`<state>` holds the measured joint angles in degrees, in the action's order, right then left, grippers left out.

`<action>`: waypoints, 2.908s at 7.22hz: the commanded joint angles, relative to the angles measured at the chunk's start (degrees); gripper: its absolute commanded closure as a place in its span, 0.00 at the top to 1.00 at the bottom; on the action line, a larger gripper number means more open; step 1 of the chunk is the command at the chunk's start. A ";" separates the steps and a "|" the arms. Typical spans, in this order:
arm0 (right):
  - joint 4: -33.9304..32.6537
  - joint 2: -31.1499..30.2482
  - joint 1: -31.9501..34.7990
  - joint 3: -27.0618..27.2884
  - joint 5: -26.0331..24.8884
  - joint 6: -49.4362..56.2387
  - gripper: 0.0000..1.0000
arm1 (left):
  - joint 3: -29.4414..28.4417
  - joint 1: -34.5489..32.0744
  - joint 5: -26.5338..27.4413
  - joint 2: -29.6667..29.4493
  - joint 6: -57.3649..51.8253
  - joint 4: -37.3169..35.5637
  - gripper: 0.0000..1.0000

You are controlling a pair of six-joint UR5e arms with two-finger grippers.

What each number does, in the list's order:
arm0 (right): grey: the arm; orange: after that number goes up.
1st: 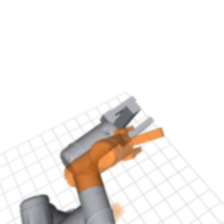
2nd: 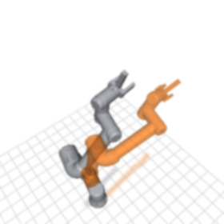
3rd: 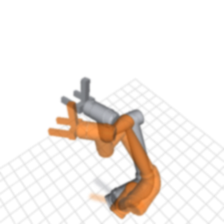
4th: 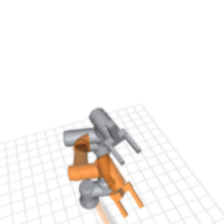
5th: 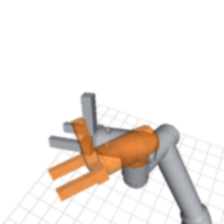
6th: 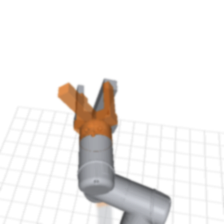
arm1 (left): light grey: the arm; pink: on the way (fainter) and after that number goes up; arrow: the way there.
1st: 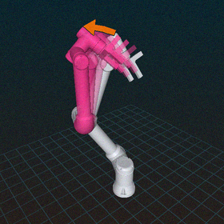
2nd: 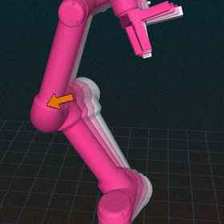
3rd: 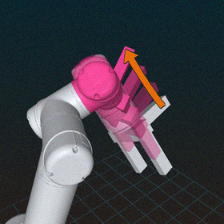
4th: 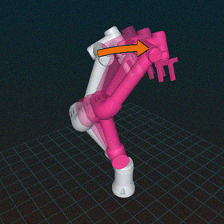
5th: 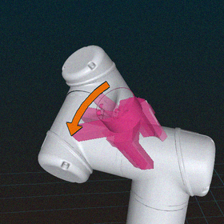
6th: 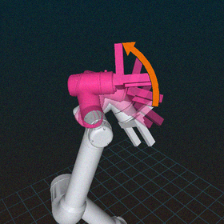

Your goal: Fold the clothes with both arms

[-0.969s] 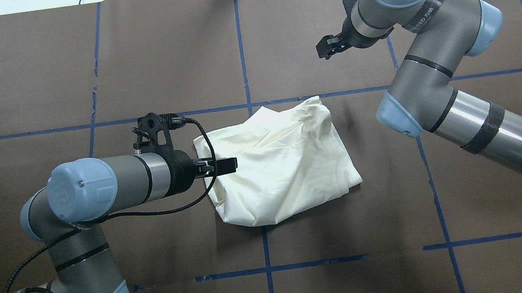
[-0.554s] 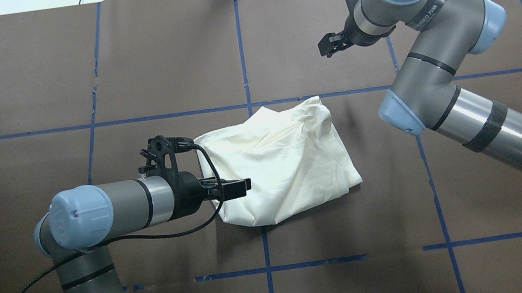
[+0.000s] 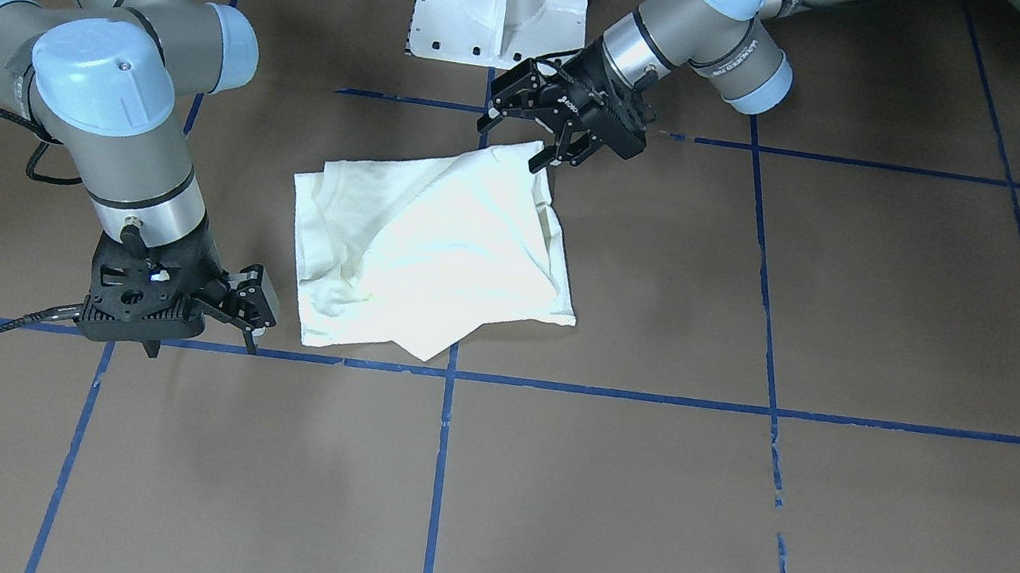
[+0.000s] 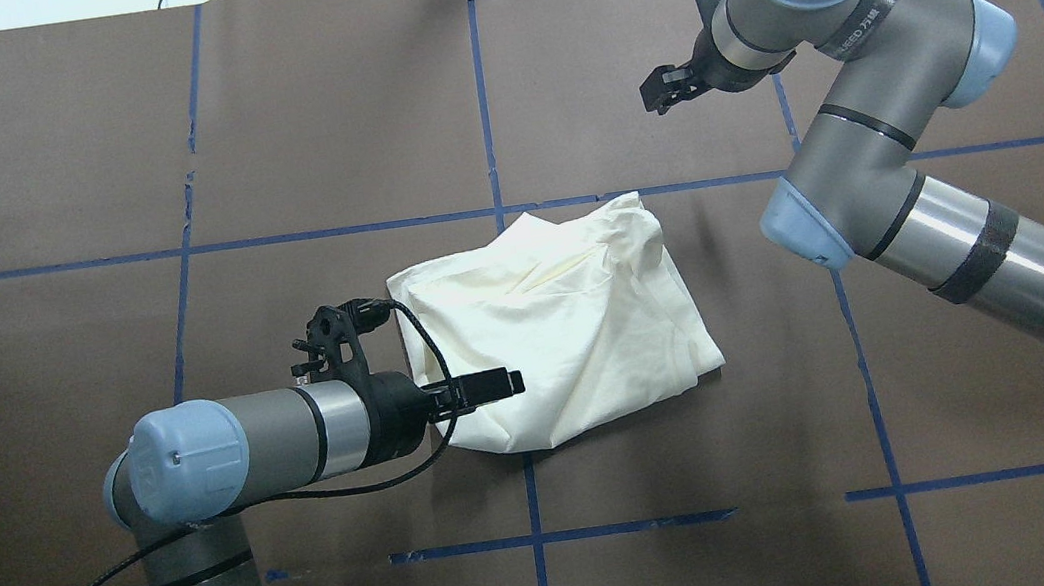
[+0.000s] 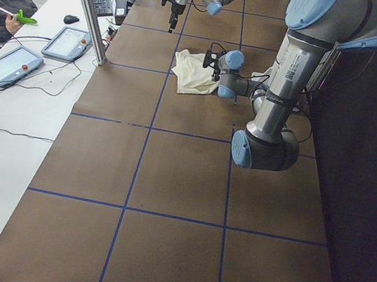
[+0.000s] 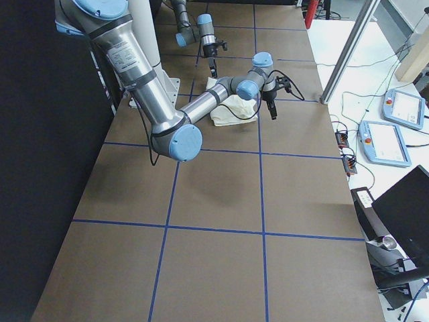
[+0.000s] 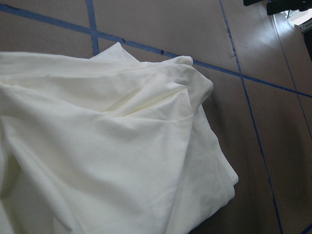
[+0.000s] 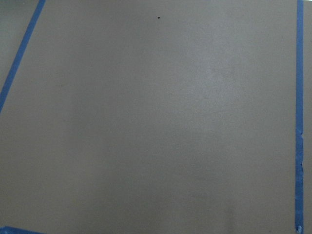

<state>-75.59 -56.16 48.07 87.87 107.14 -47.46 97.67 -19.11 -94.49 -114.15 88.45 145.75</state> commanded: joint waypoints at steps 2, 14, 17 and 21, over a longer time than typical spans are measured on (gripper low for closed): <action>0.00 -0.18 0.09 0.02 0.00 0.00 1.00 | -2.74 1.61 0.09 -0.10 5.50 0.24 1.00; 0.00 -0.18 0.36 0.02 0.00 0.00 1.00 | -1.96 -4.60 1.24 0.51 -1.49 -0.81 1.00; -0.09 -0.18 0.36 0.02 0.00 0.09 1.00 | -6.61 -4.70 1.59 -0.89 -1.18 -0.02 0.98; 0.00 -0.18 0.44 0.02 0.00 0.09 1.00 | -9.25 -4.35 1.50 -1.60 4.81 0.15 0.75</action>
<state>-75.65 -56.37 48.50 87.89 107.14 -47.37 89.28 -23.52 -92.95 -115.74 92.95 145.81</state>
